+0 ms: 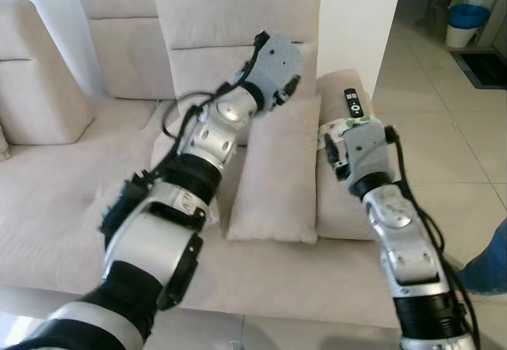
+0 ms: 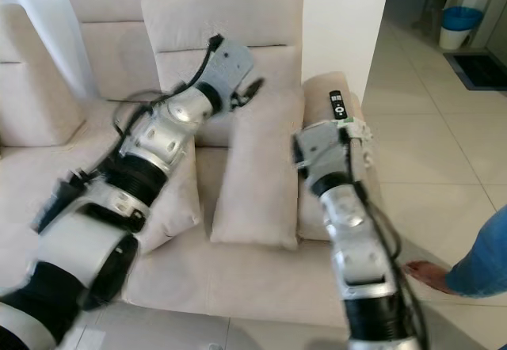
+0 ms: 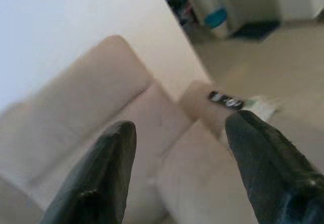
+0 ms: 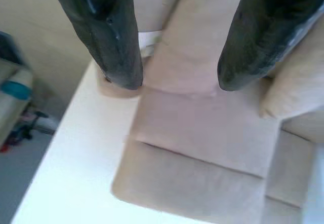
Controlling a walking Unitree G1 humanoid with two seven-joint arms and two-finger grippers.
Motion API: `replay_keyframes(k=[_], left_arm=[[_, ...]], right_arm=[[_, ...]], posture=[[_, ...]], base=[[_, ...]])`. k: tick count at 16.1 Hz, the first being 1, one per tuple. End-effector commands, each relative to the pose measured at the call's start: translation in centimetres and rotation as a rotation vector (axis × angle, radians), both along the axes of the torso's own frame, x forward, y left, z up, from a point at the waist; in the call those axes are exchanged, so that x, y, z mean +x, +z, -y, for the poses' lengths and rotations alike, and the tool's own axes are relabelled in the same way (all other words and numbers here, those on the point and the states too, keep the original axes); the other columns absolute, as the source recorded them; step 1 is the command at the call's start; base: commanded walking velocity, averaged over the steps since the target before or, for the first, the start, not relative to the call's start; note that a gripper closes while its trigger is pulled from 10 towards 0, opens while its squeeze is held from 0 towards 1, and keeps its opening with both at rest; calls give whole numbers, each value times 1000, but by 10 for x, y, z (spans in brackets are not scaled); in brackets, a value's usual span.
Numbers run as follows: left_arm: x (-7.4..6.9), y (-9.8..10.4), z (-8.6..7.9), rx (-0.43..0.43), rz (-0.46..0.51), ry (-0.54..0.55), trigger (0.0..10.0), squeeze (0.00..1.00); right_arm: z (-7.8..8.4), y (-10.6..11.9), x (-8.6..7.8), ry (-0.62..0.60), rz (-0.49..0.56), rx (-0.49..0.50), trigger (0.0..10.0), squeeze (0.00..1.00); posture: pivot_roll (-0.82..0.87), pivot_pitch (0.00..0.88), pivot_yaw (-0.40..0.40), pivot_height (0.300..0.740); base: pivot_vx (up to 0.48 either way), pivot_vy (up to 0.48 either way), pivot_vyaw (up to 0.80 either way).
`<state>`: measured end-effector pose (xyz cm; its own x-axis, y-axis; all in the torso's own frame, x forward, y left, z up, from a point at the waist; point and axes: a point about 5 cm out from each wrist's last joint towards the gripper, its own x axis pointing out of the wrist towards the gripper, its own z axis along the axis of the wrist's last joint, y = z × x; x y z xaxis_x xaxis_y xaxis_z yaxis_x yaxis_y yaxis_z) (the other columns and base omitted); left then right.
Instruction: Move the pillow to the sofa from floor
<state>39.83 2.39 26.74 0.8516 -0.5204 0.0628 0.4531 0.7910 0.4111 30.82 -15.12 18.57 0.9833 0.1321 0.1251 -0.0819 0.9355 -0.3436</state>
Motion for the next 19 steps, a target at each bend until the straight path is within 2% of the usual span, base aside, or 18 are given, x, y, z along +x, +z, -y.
replay_keyframes(k=[1,2,3,5,7,10,11,12,13,14,15,16,19], left_arm=[[2,-13,-9,-84,-64,19,10000,0],[-1,-25,-9,-159,-118,8,10000,0],[-7,-47,-9,-227,-200,-4,10000,0],[-13,-73,-18,-276,-276,20,10000,0],[-16,-84,-28,-333,-302,56,10000,0],[-29,-105,-46,-427,-293,91,10000,0],[-44,-122,-56,-482,-317,95,10000,0],[-44,-122,-56,-482,-317,95,10000,0],[-59,-137,-63,-514,-349,98,10000,0],[-66,-143,-66,-520,-358,101,10000,0],[-66,-143,-66,-520,-358,101,10000,0],[-77,-150,-73,-523,-361,112,10000,0],[-80,-152,-77,-522,-357,131,10000,0]], right_arm=[[-1,-1,-4,3,11,36,10000,0],[-2,-7,-8,-6,14,71,10000,0],[-5,-18,-17,-22,11,103,10000,0],[-9,-32,-27,-21,-5,124,10000,0],[-12,-37,-33,-1,-6,134,10000,0],[-15,-50,-49,67,-6,164,10000,0],[-13,-58,-58,84,-17,174,10000,0],[-13,-58,-58,84,-17,174,10000,0],[-8,-65,-64,77,-26,181,10000,0],[-6,-67,-66,72,-29,188,10000,0],[-6,-67,-66,72,-29,188,10000,0],[-4,-71,-70,63,-35,209,10000,0],[-4,-73,-71,58,-39,219,10000,0]], posture=[[-9,0,111,740],[-9,0,111,740],[-14,0,111,740],[-14,0,111,740],[-10,0,112,740],[4,0,113,740],[8,0,111,740],[8,0,111,740],[12,0,109,740],[15,0,107,740],[15,0,107,740],[19,0,104,740],[20,0,103,740]], base=[[0,0,0],[0,0,0],[0,0,0],[0,0,0],[0,0,0],[0,0,0],[0,0,0],[0,0,0],[0,0,0],[0,0,0],[0,0,0],[0,0,0],[0,0,0]])
